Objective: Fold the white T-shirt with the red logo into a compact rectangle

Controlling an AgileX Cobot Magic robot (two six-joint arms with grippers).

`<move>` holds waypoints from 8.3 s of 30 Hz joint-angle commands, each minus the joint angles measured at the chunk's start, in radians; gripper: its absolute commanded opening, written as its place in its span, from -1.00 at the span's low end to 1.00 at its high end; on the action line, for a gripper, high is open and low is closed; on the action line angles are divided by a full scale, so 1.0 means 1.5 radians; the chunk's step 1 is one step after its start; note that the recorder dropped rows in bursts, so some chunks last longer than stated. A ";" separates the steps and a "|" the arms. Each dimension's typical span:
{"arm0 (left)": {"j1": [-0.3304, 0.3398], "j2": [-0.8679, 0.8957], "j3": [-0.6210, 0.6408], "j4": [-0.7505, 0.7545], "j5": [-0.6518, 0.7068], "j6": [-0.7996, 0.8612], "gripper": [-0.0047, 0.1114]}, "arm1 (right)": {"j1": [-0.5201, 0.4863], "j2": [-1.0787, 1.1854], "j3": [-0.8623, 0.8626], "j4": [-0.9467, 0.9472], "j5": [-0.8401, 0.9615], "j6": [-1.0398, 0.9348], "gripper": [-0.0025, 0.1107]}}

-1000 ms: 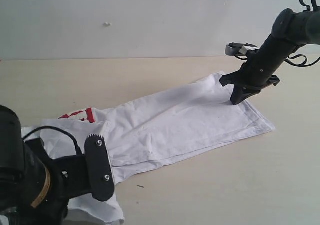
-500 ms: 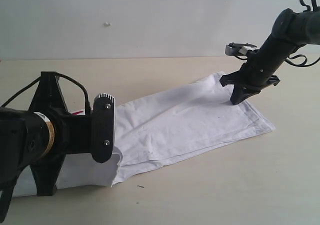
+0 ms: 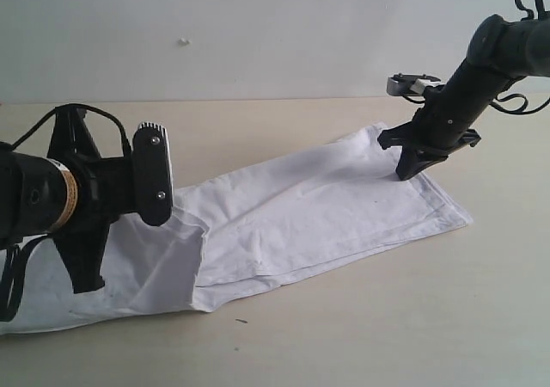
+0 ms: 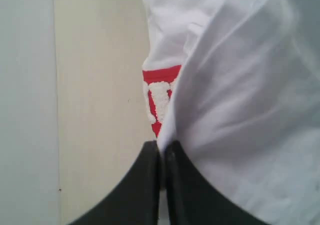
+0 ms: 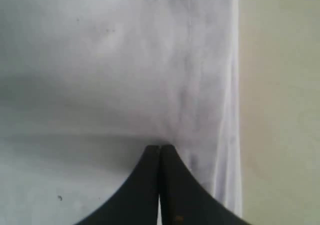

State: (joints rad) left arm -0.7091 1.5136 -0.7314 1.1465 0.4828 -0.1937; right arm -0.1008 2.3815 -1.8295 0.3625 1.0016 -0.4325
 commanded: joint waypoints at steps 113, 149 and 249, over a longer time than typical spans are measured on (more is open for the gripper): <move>0.487 0.141 -0.174 -0.706 0.047 0.105 -0.92 | 0.075 -0.214 0.281 -0.062 -0.168 0.041 -0.96; 0.644 0.217 -0.199 -1.094 0.031 0.396 0.12 | 0.083 -0.129 0.290 -0.109 -0.186 0.075 -0.96; 0.148 0.268 -0.604 -0.889 0.238 0.178 0.05 | -0.109 -0.414 0.505 0.055 -0.057 0.063 -0.02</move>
State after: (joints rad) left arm -0.5115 1.9639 -1.7026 -0.1919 0.8669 0.0712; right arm -0.2585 1.7209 -1.1182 0.4886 0.9289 -0.3719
